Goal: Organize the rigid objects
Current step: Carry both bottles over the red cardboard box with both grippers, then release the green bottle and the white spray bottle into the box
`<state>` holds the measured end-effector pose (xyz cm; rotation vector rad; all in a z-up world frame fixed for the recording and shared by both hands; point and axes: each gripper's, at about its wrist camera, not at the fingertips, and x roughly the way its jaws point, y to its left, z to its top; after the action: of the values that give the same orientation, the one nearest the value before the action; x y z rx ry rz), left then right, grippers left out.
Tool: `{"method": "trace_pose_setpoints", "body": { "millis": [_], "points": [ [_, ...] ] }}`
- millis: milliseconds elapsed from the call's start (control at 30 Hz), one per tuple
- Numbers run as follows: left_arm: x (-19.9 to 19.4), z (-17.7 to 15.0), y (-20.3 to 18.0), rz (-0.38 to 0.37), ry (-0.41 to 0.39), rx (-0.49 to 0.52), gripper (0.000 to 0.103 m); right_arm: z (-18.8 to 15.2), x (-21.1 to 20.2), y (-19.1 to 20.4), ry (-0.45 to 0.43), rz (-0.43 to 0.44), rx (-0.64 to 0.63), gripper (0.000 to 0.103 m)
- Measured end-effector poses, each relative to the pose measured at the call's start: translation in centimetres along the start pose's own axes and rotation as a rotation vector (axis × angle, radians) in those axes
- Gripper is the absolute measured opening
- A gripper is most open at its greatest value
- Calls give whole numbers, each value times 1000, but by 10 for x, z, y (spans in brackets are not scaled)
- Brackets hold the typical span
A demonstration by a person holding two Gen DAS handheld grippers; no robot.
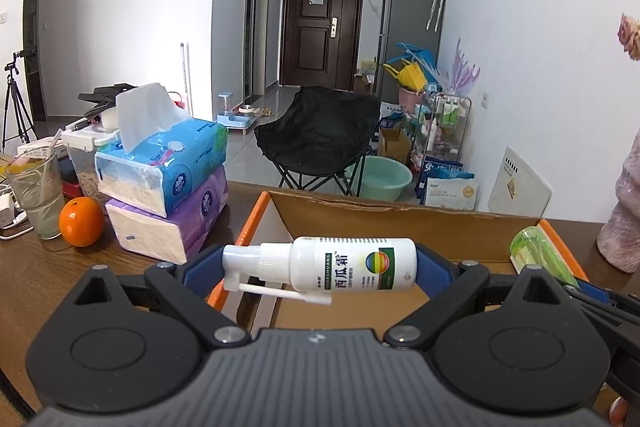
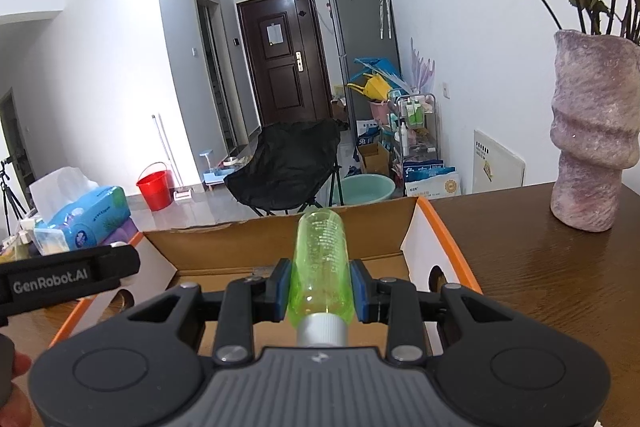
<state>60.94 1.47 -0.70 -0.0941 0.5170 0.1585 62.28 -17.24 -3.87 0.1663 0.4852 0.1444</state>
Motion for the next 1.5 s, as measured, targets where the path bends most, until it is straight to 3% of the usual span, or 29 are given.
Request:
{"method": "trace_pose_setpoints", "body": {
  "millis": [433, 467, 500, 533, 567, 600, 800, 1500],
  "points": [
    [5, -1, 4, 23, 23, 18, 100, -5, 9, 4, 53, -20, -39, 30],
    [3, 0, 6, 25, 16, 12, 102, -4, 8, 5, 52, -29, -46, 39],
    [1, 1, 8, 30, 5, 6, 103, -4, 9, 6, 57, -34, -52, 60],
    [-1, 2, 11, 36, -3, 0, 103, -4, 9, 7, 58, -39, -56, 73],
    [-3, 3, 14, 40, -6, -6, 103, -5, 9, 8, 52, -45, -62, 93],
    [-4, 4, 16, 40, -10, -14, 103, -5, 8, 10, 43, -51, -72, 96],
    [-5, 7, 23, 52, -6, -31, 103, -5, 5, 14, 38, -56, -83, 103],
    [-63, -11, 27, 32, -61, -23, 103, -16, -61, 14, -16, -60, -94, 103]
  ]
}}
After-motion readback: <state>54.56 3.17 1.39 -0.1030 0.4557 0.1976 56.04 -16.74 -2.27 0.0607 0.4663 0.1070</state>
